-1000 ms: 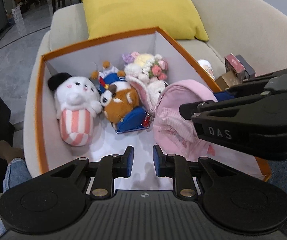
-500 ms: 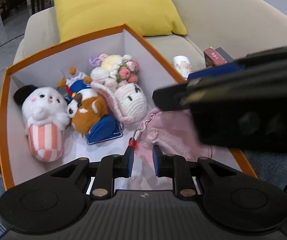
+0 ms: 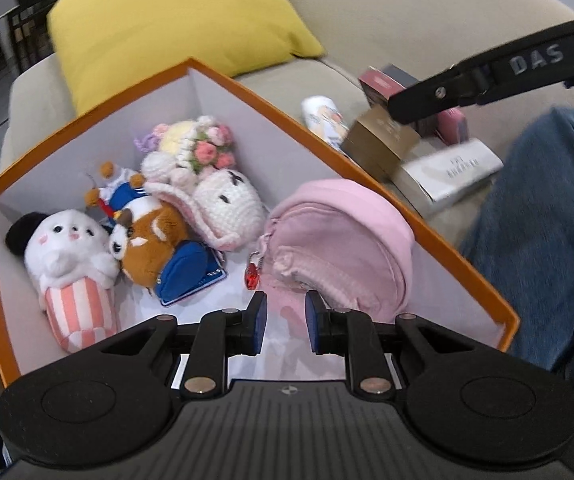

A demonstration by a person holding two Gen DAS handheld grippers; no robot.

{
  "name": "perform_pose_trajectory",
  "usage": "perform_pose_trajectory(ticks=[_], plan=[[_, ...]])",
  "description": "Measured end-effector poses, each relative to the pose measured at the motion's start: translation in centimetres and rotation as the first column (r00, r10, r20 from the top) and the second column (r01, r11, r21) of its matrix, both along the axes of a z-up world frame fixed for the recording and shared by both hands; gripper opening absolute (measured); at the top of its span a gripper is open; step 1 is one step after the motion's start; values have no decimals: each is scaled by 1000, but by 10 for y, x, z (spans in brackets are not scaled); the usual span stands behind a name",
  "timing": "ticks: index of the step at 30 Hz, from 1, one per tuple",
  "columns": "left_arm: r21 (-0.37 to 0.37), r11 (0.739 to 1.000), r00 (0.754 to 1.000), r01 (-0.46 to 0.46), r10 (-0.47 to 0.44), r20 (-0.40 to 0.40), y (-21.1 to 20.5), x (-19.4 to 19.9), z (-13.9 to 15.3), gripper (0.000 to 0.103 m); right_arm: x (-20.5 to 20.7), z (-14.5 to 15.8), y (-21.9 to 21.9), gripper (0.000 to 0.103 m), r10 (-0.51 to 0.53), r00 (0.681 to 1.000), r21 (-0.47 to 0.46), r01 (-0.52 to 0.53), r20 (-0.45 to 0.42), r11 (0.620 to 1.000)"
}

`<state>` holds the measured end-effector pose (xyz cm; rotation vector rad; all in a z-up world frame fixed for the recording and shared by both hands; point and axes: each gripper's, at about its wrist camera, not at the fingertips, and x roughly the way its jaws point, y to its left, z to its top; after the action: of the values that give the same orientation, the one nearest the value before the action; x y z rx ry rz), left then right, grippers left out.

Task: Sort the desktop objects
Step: 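Open the right tool to release the pink bag and withdraw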

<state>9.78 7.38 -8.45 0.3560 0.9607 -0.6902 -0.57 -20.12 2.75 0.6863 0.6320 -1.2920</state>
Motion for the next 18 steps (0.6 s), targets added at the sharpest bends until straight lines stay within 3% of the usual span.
perform_pose_trajectory(ticks=[4, 10, 15, 18], plan=[[10, 998, 997, 70, -70, -19, 6, -6, 2, 25, -12, -18, 5, 49, 9, 1000, 53, -9, -12, 999], [-8, 984, 982, 179, -179, -61, 1, -14, 2, 27, -8, -31, 11, 48, 112, 994, 126, -110, -14, 986], [-14, 973, 971, 231, -232, -52, -9, -13, -1, 29, -5, -40, 8, 48, 120, 992, 148, -115, -24, 982], [-5, 971, 970, 238, -238, -42, -10, -7, -3, 36, -5, -46, 5, 48, 122, 992, 165, -118, -16, 979]])
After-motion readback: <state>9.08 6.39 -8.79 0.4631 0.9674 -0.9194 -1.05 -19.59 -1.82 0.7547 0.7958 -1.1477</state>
